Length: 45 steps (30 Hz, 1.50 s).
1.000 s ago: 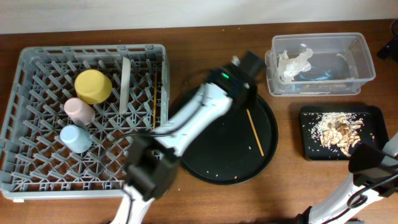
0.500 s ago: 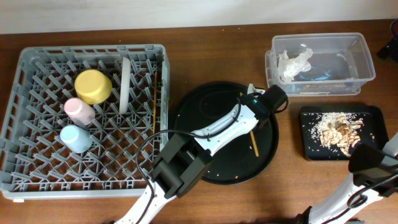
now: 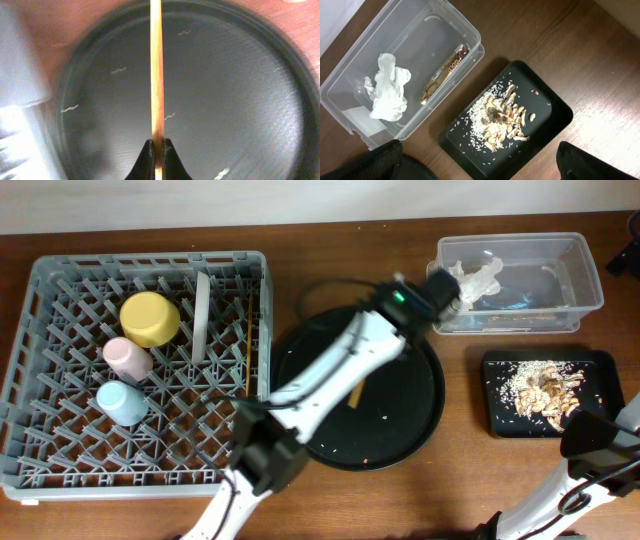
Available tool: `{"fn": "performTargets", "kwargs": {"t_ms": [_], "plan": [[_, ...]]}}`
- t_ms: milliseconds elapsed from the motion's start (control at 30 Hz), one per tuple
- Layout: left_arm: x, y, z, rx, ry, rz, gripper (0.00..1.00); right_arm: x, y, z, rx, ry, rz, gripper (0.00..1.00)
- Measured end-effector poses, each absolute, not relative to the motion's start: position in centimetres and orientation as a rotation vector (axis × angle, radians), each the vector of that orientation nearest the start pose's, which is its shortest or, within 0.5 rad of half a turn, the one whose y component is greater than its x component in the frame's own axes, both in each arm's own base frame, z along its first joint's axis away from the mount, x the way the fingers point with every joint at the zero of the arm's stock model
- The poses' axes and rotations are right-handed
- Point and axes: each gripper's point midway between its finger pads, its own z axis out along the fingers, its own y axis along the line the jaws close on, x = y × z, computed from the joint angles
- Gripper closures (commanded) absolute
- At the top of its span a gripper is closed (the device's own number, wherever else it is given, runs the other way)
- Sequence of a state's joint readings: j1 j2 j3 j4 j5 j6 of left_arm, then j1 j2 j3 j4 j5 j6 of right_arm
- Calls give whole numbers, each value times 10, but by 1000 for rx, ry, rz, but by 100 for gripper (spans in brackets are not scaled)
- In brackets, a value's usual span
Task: Sort waste into correct bins and load items into the dishwasher rack
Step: 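Carry the second chopstick into the rack and release it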
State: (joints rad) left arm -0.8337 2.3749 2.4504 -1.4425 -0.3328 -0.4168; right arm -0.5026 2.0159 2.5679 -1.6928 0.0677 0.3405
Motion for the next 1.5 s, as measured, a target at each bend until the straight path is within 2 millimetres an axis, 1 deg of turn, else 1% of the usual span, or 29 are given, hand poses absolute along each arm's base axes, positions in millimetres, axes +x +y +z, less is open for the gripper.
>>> {"fn": "performTargets", "kwargs": {"t_ms": [33, 67, 100, 133, 200, 233, 267, 367, 467, 567, 633, 667, 700, 733, 767, 833, 900, 967, 1033, 1067, 1133, 1167, 1233, 1300, 1333, 1400, 1433, 1467, 1500], "plan": [[389, -308, 171, 514, 2698, 222, 100, 357, -209, 308, 1129, 2469, -139, 1], [400, -287, 188, 496, 2682, 235, 100, 357, -209, 308, 1129, 2469, -139, 1], [410, -257, 202, 472, 2687, 274, 100, 357, -209, 308, 1129, 2469, -139, 1], [420, -222, 209, 436, 2705, 326, 100, 356, -209, 308, 1129, 2469, -139, 1], [436, -174, 204, 382, 2770, 352, 100, 356, -209, 308, 1130, 2469, -139, 1], [441, -160, 197, 391, 2804, 324, 100, 356, -209, 308, 1129, 2469, -139, 1], [448, -150, 187, 390, 2829, 286, 100, 356, -209, 308, 1129, 2469, -139, 1], [460, -133, 150, 381, 2882, 229, 100, 357, -209, 308, 1129, 2468, -140, 1], [461, -118, 112, 323, 2945, 225, 100, 356, -209, 308, 1129, 2469, -139, 1], [463, -105, 94, 201, 2962, 231, 100, 357, -209, 308, 1129, 2469, -139, 1], [464, -95, 90, 120, 2972, 232, 99, 356, -209, 308, 1130, 2469, -139, 1], [466, -90, 90, 91, 2971, 232, 85, 356, -209, 308, 1129, 2469, -139, 1], [465, -88, 90, 80, 2975, 233, 67, 356, -209, 308, 1129, 2469, -139, 1], [463, -88, 90, 68, 2983, 233, 57, 356, -209, 308, 1129, 2469, -139, 1], [461, -92, 89, 68, 2992, 208, 51, 356, -209, 308, 1129, 2469, -140, 1], [456, -92, 91, 73, 3009, 221, 28, 356, -209, 308, 1129, 2469, -139, 1], [453, -86, 106, 52, 3022, 219, 26, 357, -209, 308, 1129, 2469, -140, 1], [450, -91, 125, 46, 3031, 151, 26, 357, -209, 308, 1129, 2469, -139, 1], [456, -104, 166, 52, 2964, 46, 26, 356, -209, 308, 1129, 2469, -140, 1], [457, -111, 190, 57, 2921, -14, 26, 357, -209, 308, 1128, 2468, -140, 1], [460, -123, 246, 66, 2776, -144, 27, 357, -209, 308, 1129, 2469, -139, 1], [457, -126, 268, 73, 2725, -187, 28, 357, -209, 308, 1129, 2469, -139, 1], [455, -133, 294, 87, 2644, -266, 31, 357, -209, 308, 1129, 2469, -139, 1], [449, -138, 310, 103, 2611, -324, 32, 356, -209, 308, 1128, 2470, -139, 2], [444, -140, 318, 110, 2595, -350, 29, 356, -209, 308, 1129, 2470, -139, 1], [428, -143, 347, 138, 2532, -410, 4, 357, -209, 308, 1129, 2469, -139, 1], [419, -143, 361, 156, 2501, -426, 3, 357, -209, 308, 1128, 2470, -139, 1], [402, -141, 381, 168, 2462, -450, 2, 357, -209, 308, 1129, 2469, -139, 1], [388, -139, 394, 179, 2436, -459, 1, 356, -209, 308, 1129, 2470, -140, 1]]}}
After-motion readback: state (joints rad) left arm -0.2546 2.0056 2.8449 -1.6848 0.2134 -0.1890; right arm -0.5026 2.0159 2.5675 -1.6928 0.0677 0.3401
